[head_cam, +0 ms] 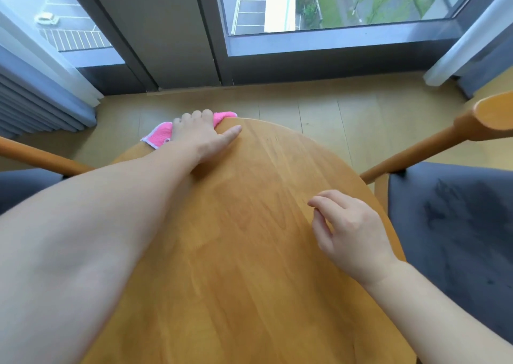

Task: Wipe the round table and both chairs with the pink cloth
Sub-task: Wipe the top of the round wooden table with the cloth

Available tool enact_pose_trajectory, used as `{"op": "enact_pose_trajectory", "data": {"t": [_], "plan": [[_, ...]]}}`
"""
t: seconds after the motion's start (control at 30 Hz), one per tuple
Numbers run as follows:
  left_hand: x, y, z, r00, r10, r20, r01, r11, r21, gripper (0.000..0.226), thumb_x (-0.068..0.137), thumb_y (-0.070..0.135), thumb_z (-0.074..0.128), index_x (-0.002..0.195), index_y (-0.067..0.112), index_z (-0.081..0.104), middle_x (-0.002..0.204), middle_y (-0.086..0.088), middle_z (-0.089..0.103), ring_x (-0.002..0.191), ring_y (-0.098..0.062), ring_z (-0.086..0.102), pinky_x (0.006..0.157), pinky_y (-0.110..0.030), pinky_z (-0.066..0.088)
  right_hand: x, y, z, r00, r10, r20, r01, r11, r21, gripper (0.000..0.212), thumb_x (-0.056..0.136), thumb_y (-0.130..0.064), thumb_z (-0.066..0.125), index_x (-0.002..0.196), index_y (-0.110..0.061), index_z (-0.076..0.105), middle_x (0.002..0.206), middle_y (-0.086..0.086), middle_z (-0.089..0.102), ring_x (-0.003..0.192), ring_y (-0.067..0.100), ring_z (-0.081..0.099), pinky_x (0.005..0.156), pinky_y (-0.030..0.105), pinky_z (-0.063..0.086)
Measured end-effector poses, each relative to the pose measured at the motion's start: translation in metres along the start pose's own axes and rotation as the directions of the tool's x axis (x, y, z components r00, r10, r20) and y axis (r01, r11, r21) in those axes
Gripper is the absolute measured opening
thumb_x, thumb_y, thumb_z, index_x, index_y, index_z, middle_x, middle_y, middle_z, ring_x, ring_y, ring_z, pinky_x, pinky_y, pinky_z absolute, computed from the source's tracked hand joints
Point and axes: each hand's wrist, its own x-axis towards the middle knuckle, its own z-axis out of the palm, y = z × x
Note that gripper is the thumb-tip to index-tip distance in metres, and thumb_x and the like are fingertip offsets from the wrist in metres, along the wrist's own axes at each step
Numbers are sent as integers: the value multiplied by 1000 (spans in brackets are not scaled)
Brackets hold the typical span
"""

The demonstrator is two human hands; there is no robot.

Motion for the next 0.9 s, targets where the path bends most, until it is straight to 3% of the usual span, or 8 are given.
{"op": "enact_pose_trajectory", "data": {"t": [0.27,0.73,0.9], "plan": [[1,73,-2,958,284,-33,-283,959,30,70,74,82,22,97,22,49,102,-5,58,84,-21,40,78,-39,32,-16,23,-14,997,51,-57,-52,999,-11,16,78,2,65,91,-3,71,89,7,69,72,25,65,58,38,55],[-18,140,3,861,508,23,-507,857,92,81,74,82,22,115,19,53,114,-7,57,106,-27,48,92,-41,33,-43,67,-45,965,138,-222,-152,987,-44,18,83,-3,55,91,-2,71,90,7,69,64,23,61,55,34,52],[-35,162,4,810,584,45,-586,807,73,78,74,81,24,111,19,53,112,-6,57,105,-26,47,95,-40,31,-53,76,-57,954,147,-260,-165,985,-46,20,87,-7,51,90,-3,70,88,6,68,69,22,63,57,35,52]]}}
